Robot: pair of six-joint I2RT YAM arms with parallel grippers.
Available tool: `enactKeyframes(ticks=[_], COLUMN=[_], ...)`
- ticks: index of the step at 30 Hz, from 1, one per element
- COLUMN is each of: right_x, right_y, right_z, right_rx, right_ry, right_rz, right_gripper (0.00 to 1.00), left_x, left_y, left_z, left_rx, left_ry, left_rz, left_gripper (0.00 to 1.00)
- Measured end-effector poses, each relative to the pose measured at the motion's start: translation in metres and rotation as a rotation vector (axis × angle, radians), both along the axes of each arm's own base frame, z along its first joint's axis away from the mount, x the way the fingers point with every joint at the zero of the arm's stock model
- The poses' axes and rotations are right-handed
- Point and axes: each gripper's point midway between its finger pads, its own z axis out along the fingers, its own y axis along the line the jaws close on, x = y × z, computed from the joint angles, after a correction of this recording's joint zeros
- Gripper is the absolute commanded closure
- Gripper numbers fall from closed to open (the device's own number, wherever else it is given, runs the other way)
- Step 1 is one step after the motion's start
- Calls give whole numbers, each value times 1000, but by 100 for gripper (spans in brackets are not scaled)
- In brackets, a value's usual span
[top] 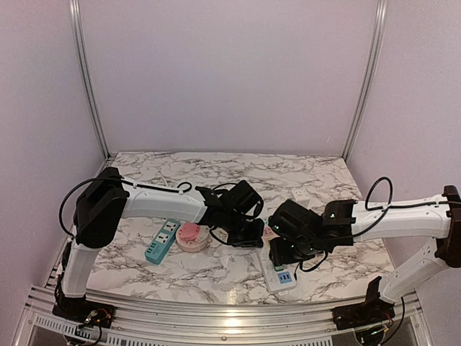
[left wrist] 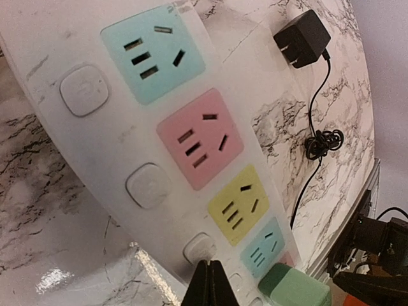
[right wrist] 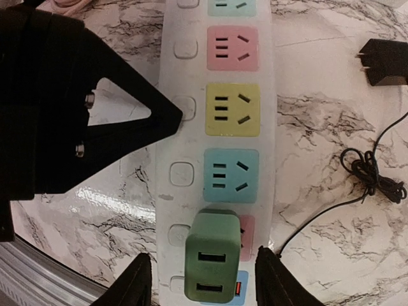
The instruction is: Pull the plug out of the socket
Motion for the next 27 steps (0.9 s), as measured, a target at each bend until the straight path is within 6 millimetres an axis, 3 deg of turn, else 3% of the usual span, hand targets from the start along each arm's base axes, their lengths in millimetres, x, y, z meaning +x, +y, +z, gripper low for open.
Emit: enactKeyframes(ticks=[8,27], right_x=[0,2], right_y=[-1,3], right_z=[-11,-16], right_rx=[-32,-97], right_ry=[15,13], right_rz=[-5,2], right_gripper=[53,63], left_x=[-15,-22], left_y=[-5,-12], left_z=[0,-3], left_rx=[-12,-33], left_ry=[21,49], left_rz=[-27,-31], left_gripper=[100,100])
